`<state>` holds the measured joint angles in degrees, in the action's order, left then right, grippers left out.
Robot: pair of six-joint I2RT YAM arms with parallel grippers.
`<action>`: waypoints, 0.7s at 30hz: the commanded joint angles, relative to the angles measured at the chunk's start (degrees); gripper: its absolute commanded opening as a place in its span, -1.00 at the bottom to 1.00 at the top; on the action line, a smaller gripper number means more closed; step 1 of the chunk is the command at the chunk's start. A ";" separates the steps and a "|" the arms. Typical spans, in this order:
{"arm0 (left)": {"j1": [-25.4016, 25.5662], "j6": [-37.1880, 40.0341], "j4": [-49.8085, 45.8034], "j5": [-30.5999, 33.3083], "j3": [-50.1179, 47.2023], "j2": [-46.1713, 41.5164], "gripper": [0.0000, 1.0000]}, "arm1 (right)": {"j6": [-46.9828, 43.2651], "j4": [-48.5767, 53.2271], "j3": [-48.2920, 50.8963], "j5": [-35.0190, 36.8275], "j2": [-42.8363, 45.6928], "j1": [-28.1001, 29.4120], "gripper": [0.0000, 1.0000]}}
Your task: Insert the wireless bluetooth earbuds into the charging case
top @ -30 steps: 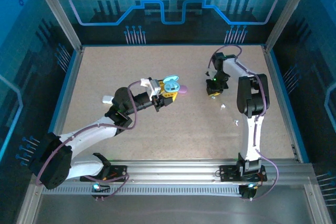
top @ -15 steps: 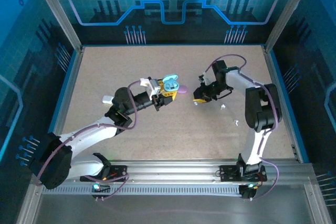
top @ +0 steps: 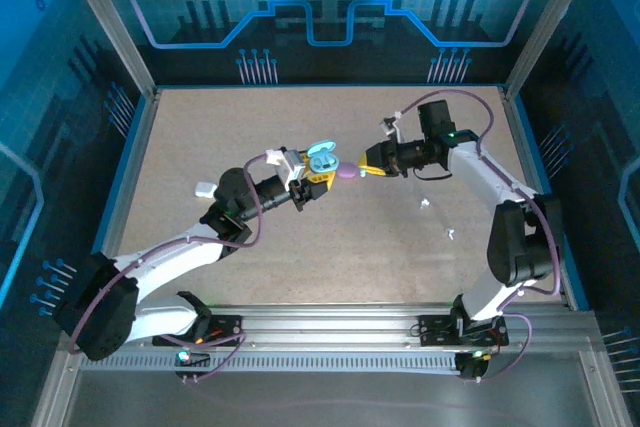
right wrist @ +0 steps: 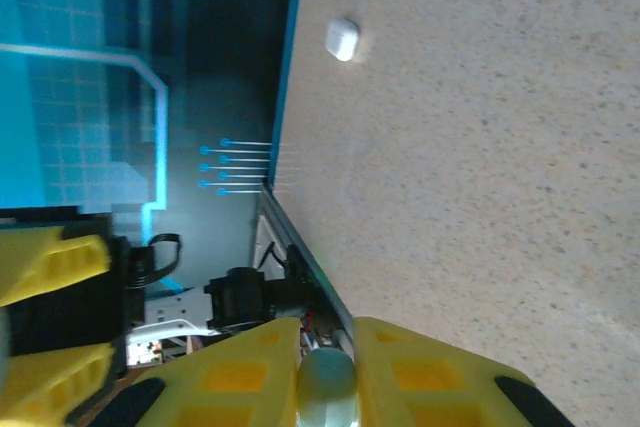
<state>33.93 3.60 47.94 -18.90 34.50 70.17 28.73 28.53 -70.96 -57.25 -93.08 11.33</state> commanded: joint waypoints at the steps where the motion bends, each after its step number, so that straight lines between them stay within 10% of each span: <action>1: 0.50 1.79 2.33 2.66 -0.64 0.48 -0.34 | 3.62 -2.19 -0.26 -2.73 3.65 1.51 -0.60; 21: 5.52 6.62 17.39 14.17 0.96 15.17 -0.35 | 6.43 1.09 -5.93 5.36 12.57 8.43 -0.59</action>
<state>38.85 9.17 59.64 -6.57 34.44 84.51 34.57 28.03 -75.44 -53.54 -81.76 18.44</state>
